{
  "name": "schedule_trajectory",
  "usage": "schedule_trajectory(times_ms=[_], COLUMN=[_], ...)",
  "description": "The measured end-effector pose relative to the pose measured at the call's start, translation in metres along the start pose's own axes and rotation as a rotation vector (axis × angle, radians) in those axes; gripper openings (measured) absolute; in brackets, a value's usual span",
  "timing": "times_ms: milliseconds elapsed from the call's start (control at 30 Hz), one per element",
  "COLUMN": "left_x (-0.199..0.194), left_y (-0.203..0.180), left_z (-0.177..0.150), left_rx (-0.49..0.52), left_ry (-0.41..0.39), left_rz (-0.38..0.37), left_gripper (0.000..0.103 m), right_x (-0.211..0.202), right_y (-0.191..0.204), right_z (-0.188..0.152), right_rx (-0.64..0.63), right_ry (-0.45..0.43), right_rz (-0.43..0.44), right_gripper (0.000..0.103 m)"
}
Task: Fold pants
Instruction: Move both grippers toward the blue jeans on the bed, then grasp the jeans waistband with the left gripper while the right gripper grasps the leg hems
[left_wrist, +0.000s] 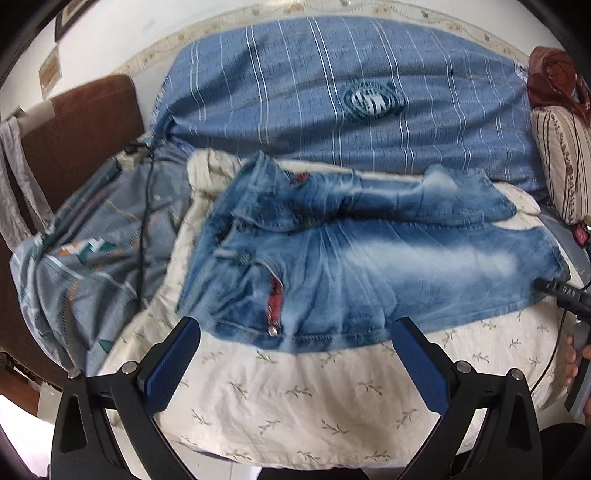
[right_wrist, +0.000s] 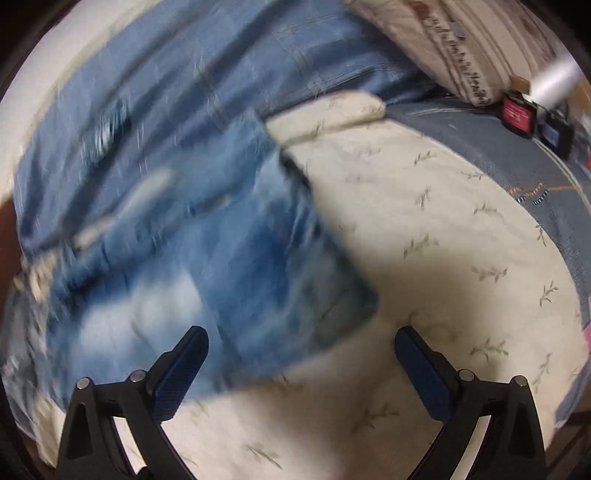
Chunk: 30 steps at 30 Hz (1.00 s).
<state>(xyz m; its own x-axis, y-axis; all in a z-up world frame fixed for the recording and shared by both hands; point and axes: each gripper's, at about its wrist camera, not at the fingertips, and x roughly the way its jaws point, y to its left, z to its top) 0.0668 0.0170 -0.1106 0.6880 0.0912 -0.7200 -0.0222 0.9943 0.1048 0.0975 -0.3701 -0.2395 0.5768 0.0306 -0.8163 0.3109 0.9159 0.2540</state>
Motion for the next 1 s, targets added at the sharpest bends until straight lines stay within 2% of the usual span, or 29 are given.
schedule_trajectory(times_ms=[67, 133, 200, 233, 267, 367, 467, 533, 567, 600, 633, 667, 700, 733, 767, 833, 900, 933, 1000], left_x=[0.006, 0.011, 0.015, 0.017, 0.019, 0.021, 0.023, 0.025, 0.025, 0.026, 0.026, 0.026, 0.025, 0.024, 0.022, 0.02, 0.018, 0.017, 0.016], left_y=[0.001, 0.003, 0.005, 0.007, 0.008, 0.013, 0.016, 0.018, 0.019, 0.02, 0.02, 0.02, 0.021, 0.022, 0.023, 0.023, 0.023, 0.022, 0.021], left_z=[-0.004, -0.007, -0.009, -0.01, -0.009, -0.009, -0.007, -0.007, -0.007, -0.007, -0.007, -0.007, -0.008, -0.008, -0.008, -0.007, -0.006, -0.005, -0.005], left_rx=[-0.009, -0.017, -0.019, -0.02, -0.021, -0.022, -0.018, -0.024, -0.027, -0.028, -0.029, -0.03, -0.031, -0.032, -0.034, -0.038, -0.039, -0.039, -0.04], left_ry=[0.027, 0.042, 0.058, 0.067, 0.073, 0.074, 0.07, 0.076, 0.08, 0.082, 0.083, 0.085, 0.086, 0.086, 0.084, 0.079, 0.071, 0.069, 0.069], left_rz=[-0.015, -0.013, -0.006, -0.004, -0.003, 0.004, 0.017, 0.017, 0.018, 0.02, 0.023, 0.024, 0.025, 0.024, 0.024, 0.023, 0.022, 0.022, 0.016], left_gripper=[0.103, 0.103, 0.103, 0.103, 0.103, 0.103, 0.103, 0.103, 0.103, 0.103, 0.103, 0.103, 0.103, 0.103, 0.103, 0.103, 0.103, 0.103, 0.103], right_x=[-0.01, -0.044, -0.075, -0.086, -0.088, -0.067, -0.043, -0.024, -0.018, -0.015, -0.01, -0.009, -0.011, -0.018, -0.026, -0.062, -0.076, -0.075, -0.062], right_y=[0.007, 0.008, 0.007, 0.007, 0.007, 0.001, -0.028, -0.046, -0.051, -0.054, -0.056, -0.058, -0.057, -0.054, -0.049, -0.041, -0.042, -0.046, -0.057], right_z=[0.0, -0.002, -0.005, -0.006, -0.005, 0.008, 0.017, 0.022, 0.022, 0.022, 0.021, 0.02, 0.019, 0.017, 0.019, 0.013, 0.012, 0.011, 0.008], right_rx=[-0.072, -0.098, -0.088, -0.078, -0.071, -0.03, 0.101, 0.214, 0.253, 0.279, 0.324, 0.347, 0.356, 0.354, 0.346, 0.298, 0.284, 0.289, 0.332], right_ry=[-0.026, -0.191, -0.342, -0.403, -0.419, -0.344, -0.225, -0.164, -0.143, -0.134, -0.121, -0.121, -0.128, -0.153, -0.182, -0.319, -0.382, -0.37, -0.285], right_rz=[-0.053, -0.06, -0.006, 0.018, 0.016, -0.009, 0.085, 0.197, 0.254, 0.291, 0.34, 0.37, 0.396, 0.423, 0.424, 0.401, 0.362, 0.317, 0.211], right_gripper=[0.101, 0.102, 0.102, 0.102, 0.102, 0.102, 0.099, 0.071, 0.063, 0.043, 0.034, 0.03, 0.018, 0.016, 0.015, 0.015, 0.014, 0.014, 0.014])
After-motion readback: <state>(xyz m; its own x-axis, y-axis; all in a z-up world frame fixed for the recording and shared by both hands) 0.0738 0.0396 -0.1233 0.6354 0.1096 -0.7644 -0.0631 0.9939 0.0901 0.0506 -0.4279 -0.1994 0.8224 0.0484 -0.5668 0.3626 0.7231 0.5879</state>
